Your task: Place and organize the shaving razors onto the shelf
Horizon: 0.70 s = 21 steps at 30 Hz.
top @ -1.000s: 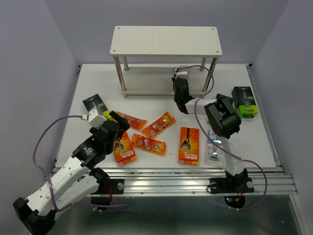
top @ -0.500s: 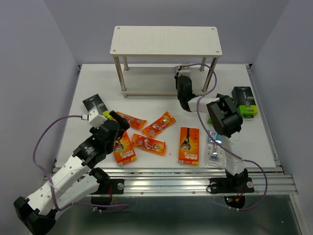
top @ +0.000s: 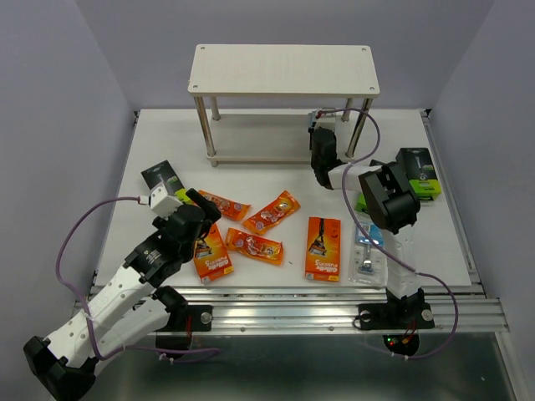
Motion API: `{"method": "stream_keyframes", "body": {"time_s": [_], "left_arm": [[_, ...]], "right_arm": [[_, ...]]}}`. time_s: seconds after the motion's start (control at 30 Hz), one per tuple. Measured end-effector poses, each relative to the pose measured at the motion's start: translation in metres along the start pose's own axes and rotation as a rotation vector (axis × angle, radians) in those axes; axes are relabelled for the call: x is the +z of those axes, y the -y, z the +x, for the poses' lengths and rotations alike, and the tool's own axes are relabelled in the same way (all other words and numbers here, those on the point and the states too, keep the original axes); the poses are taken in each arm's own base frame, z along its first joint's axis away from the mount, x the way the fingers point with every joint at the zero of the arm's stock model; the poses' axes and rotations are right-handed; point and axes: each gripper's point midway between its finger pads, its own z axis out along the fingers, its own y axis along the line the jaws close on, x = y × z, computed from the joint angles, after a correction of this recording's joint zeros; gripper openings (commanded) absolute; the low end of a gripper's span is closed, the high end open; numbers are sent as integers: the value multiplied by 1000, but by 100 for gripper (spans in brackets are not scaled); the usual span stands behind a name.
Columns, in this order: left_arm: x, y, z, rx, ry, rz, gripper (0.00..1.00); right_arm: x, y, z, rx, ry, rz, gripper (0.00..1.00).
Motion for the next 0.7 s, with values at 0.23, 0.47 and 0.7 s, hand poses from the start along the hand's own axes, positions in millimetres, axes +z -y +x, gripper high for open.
{"method": "stream_keyframes", "body": {"time_s": [0.23, 0.47, 0.7], "left_arm": [[0, 0, 0, 0, 1, 0, 99], [0, 2, -1, 4, 5, 7, 99], [2, 4, -1, 12, 4, 7, 99]], "right_arm": [[0, 4, 0, -11, 1, 3, 11], [0, 10, 0, -42, -5, -9, 14], [0, 14, 1, -78, -7, -27, 18]]}}
